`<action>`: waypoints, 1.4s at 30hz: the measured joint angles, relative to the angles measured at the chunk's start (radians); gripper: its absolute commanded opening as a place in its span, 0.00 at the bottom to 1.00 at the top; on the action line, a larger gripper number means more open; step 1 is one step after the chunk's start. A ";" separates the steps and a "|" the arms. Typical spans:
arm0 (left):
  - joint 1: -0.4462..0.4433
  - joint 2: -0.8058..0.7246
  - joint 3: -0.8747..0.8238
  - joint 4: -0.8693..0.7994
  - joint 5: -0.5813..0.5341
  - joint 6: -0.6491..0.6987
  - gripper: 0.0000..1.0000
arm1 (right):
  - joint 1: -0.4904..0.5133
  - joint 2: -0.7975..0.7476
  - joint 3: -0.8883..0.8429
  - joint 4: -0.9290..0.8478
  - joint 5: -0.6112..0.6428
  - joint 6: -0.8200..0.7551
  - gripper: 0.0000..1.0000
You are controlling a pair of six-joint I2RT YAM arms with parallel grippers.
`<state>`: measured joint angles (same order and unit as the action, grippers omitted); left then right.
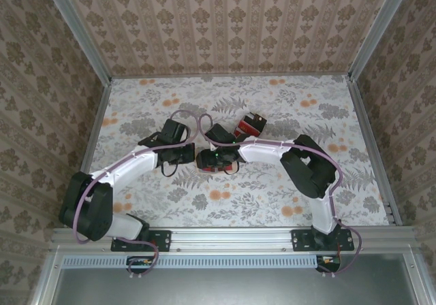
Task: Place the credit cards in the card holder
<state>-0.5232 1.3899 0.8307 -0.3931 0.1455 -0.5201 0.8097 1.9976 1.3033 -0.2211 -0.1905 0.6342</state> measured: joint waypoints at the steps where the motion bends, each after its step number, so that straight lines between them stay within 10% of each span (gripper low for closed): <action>1: 0.000 0.000 0.000 0.000 0.000 -0.001 0.00 | 0.000 0.001 0.000 0.002 0.000 0.001 0.65; 42: 0.099 -0.051 -0.072 0.005 0.023 -0.003 0.00 | -0.059 -0.022 -0.144 0.213 -0.103 0.066 0.35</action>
<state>-0.4244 1.3392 0.7589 -0.3885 0.1684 -0.5236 0.7509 1.9759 1.1595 -0.0082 -0.2939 0.7006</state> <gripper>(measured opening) 0.045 0.347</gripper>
